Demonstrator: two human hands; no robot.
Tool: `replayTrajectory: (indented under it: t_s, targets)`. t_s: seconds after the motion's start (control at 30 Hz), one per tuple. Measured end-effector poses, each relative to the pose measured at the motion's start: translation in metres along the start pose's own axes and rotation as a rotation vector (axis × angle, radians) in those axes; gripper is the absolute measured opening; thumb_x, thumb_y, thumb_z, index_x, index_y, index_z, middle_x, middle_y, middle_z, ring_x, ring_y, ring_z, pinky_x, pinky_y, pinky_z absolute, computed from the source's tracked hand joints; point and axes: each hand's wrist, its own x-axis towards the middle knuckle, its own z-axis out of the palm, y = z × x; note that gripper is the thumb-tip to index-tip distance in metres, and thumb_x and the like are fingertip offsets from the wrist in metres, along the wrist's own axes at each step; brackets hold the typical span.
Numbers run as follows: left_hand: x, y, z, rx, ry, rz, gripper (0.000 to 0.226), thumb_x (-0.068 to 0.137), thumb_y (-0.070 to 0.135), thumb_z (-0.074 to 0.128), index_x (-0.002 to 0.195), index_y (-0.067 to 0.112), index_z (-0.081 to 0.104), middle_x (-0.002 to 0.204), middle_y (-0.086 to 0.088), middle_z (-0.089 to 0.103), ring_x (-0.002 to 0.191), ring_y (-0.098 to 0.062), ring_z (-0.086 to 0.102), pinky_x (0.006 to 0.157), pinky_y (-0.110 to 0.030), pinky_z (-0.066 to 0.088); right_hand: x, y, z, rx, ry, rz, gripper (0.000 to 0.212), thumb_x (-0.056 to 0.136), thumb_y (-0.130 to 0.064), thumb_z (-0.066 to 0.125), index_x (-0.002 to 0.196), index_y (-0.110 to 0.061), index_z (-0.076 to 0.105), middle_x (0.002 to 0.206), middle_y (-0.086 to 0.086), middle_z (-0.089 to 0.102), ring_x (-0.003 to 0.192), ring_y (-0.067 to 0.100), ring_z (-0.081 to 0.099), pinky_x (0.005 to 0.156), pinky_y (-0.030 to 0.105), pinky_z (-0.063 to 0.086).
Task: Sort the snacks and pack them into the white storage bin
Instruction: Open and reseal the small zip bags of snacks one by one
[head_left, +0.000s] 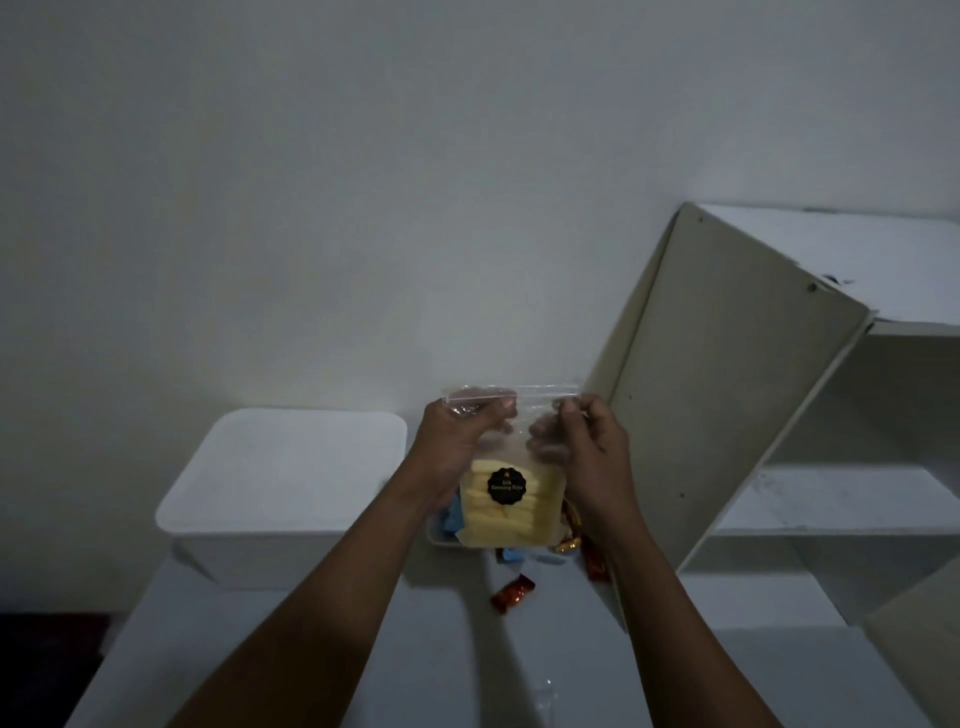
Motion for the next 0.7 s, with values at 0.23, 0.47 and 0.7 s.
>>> replayTrajectory:
  t_s: [0.23, 0.47, 0.7]
  targets:
    - [-0.006, 0.022, -0.013, 0.011, 0.0, 0.064, 0.018, 0.081, 0.018, 0.075, 0.096, 0.008, 0.076, 0.085, -0.011, 0.073, 0.078, -0.022, 0.066, 0.079, -0.04, 0.055, -0.01, -0.022, 0.018, 0.095, 0.01, -0.016, 0.019, 0.103, -0.023, 0.048, 0.094, -0.01, 0.058, 0.082, 0.003, 0.068, 0.074, 0.021, 0.066, 0.068, 0.039, 0.056]
    - [-0.007, 0.025, -0.009, -0.004, 0.013, 0.069, 0.008, 0.084, 0.014, 0.073, 0.09, 0.008, 0.074, 0.085, -0.012, 0.073, 0.077, -0.024, 0.065, 0.08, -0.044, 0.054, -0.009, -0.029, 0.023, 0.045, 0.089, -0.088, 0.018, 0.103, -0.017, 0.047, 0.092, -0.008, 0.058, 0.083, 0.004, 0.065, 0.076, 0.015, 0.067, 0.078, 0.039, 0.058]
    - [-0.006, 0.03, -0.012, 0.027, -0.002, 0.098, 0.009, 0.086, 0.009, 0.069, 0.092, 0.003, 0.071, 0.084, -0.01, 0.072, 0.076, -0.023, 0.064, 0.076, -0.036, 0.054, -0.005, -0.033, 0.016, -0.004, -0.048, 0.006, 0.012, 0.093, -0.017, 0.064, 0.087, -0.011, 0.072, 0.079, 0.002, 0.073, 0.076, 0.015, 0.068, 0.076, 0.038, 0.059]
